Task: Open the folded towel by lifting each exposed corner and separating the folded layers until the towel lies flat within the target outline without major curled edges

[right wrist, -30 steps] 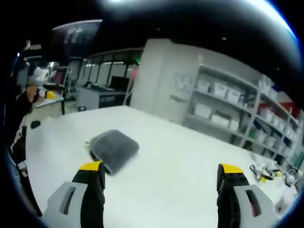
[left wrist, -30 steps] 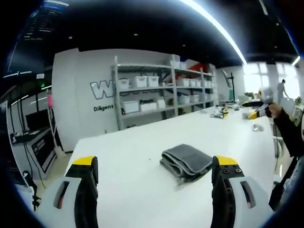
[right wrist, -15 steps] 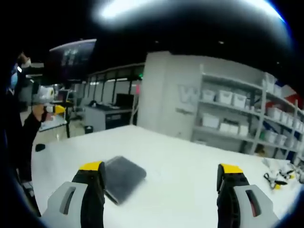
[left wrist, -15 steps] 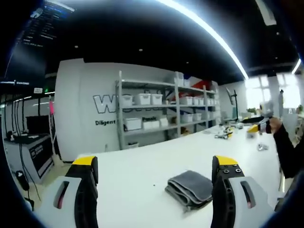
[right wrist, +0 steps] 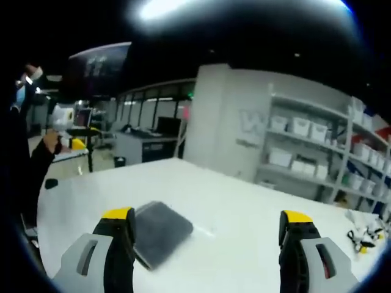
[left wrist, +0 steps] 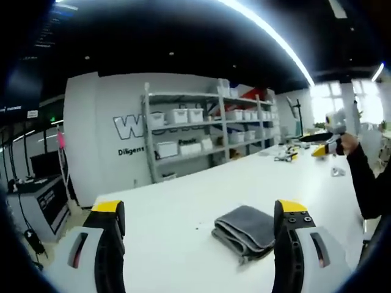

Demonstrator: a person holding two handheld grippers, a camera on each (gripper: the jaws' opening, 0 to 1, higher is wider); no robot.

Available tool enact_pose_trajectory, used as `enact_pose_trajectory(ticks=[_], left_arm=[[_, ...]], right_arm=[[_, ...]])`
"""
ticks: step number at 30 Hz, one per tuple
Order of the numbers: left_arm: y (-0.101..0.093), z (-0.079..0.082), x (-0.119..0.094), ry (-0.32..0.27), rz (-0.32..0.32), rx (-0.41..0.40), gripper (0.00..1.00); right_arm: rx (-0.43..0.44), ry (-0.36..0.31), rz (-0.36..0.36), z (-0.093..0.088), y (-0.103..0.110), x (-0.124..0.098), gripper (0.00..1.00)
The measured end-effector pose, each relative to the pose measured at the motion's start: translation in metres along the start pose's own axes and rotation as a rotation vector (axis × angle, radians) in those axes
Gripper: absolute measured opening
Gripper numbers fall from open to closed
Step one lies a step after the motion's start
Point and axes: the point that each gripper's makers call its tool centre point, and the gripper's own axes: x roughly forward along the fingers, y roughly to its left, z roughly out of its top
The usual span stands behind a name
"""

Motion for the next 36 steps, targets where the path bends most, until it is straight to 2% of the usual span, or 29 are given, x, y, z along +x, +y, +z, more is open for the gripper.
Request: enact_pose_trajectory(ticks=[4, 6, 9, 10, 12, 14, 16, 17, 20, 22, 26, 31, 36], left_arm=[[-0.001, 0.000, 0.009, -0.013, 0.007, 0.016, 0.99], [0.005, 0.010, 0.013, -0.073, 0.032, -0.001, 1.00], [0.003, 0.006, 0.018, -0.060, 0.029, 0.014, 1.00], [0.004, 0.006, 0.019, -0.063, 0.035, 0.017, 1.00], [0.009, 0.007, 0.020, -0.077, 0.052, 0.024, 1.00], [0.012, 0.005, 0.022, -0.082, 0.059, 0.035, 1.00], [0.015, 0.005, 0.028, -0.058, 0.064, 0.053, 1.00], [0.015, 0.007, 0.028, -0.065, 0.067, 0.070, 1.00], [0.008, 0.009, 0.031, -0.079, 0.033, 0.045, 1.00], [0.005, 0.002, 0.035, -0.058, 0.015, 0.049, 1.00], [0.008, 0.001, 0.042, -0.056, 0.021, 0.027, 1.00], [-0.012, 0.000, 0.051, -0.043, -0.031, 0.064, 1.00], [-0.029, -0.004, 0.059, -0.026, -0.076, 0.082, 1.00]], right_arm=[[0.001, -0.010, 0.031, 0.000, 0.010, 0.010, 1.00], [-0.004, -0.016, 0.044, 0.001, 0.014, 0.014, 1.00], [-0.001, -0.054, 0.077, 0.005, 0.023, 0.013, 1.00], [-0.006, -0.047, 0.087, 0.005, 0.024, 0.014, 1.00], [-0.026, -0.063, 0.059, 0.011, 0.015, 0.013, 1.00], [-0.002, -0.077, 0.039, 0.013, 0.006, 0.011, 1.00], [0.003, -0.073, 0.030, 0.009, -0.001, 0.014, 1.00], [0.008, -0.061, 0.014, 0.006, -0.006, 0.016, 1.00], [0.001, -0.012, -0.030, -0.007, -0.017, 0.025, 0.99], [-0.010, -0.001, -0.033, -0.009, -0.017, 0.032, 0.99], [-0.033, 0.030, 0.003, -0.017, 0.000, 0.050, 0.97], [-0.074, 0.047, 0.070, -0.020, 0.025, 0.064, 0.98], [-0.071, 0.027, 0.096, -0.014, 0.027, 0.074, 0.97]])
